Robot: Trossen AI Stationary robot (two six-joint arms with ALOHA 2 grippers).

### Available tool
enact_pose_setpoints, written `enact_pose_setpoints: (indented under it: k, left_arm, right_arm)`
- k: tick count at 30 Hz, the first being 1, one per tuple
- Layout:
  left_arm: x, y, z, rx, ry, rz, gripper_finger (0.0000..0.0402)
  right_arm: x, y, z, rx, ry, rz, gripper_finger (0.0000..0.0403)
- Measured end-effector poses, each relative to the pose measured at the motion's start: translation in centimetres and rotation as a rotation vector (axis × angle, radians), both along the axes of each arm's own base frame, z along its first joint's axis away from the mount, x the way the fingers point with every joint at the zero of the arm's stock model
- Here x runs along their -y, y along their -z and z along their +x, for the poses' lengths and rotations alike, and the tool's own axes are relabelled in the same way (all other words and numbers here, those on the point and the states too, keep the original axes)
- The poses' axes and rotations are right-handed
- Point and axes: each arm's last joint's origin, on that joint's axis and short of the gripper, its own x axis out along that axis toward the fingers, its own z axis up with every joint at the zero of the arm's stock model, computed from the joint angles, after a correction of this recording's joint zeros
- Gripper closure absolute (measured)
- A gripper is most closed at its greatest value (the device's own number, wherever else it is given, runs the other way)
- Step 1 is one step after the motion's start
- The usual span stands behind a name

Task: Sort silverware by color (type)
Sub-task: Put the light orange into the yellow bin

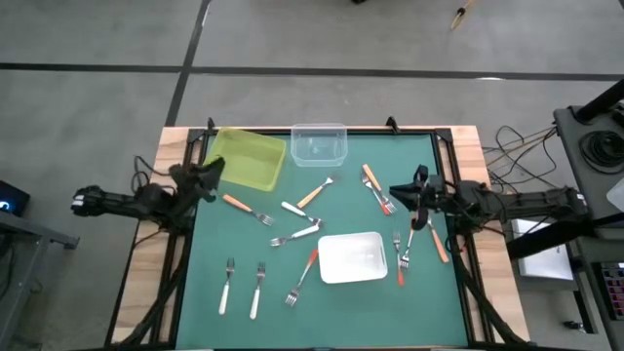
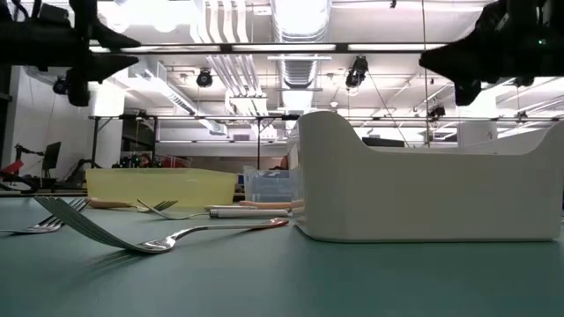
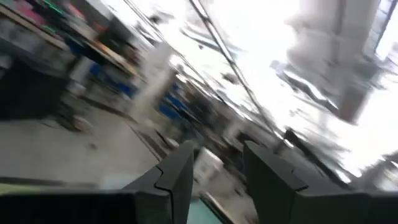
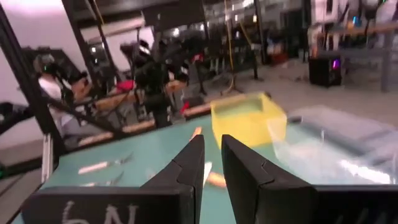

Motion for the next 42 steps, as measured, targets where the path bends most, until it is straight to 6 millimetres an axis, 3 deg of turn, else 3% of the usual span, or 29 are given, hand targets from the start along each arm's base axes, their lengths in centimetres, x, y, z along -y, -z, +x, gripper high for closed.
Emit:
enact_pose_setpoints:
  k: [3,13,22,26,32,36,42]
  left_arm:
    - [-0.1,-0.6,-0.2,-0.042,-0.054,0.064,0.0279]
    - [0.4,-4.9,0.8,-0.112,0.057,0.274,0.0279]
    - [0.5,-8.4,2.9,-0.378,-0.112,0.410,0.0279]
    - [0.5,-9.8,3.9,-0.446,-0.176,0.387,0.0279]
    - [0.7,-11.7,5.8,-0.679,-0.189,0.493,0.0279]
    - [0.8,-11.6,6.8,-0.854,-0.144,0.521,0.0279]
    - [0.9,-8.8,7.6,-1.040,-0.099,0.578,0.0279]
  right_arm:
    - [0.0,-0.2,0.7,0.031,0.011,-0.047,0.0355]
    - [0.5,-0.4,1.1,0.080,0.181,0.005,0.0355]
    - [0.5,-0.6,1.1,0.090,0.179,0.055,0.0355]
    - [0.5,-1.9,1.7,0.077,0.179,0.066,0.0355]
    - [0.6,-4.7,3.4,-0.042,0.183,0.068,0.0355]
    - [0.6,-7.0,4.3,-0.133,0.196,0.174,0.0355]
    - [0.6,-8.7,4.9,-0.321,0.286,0.459,0.0355]
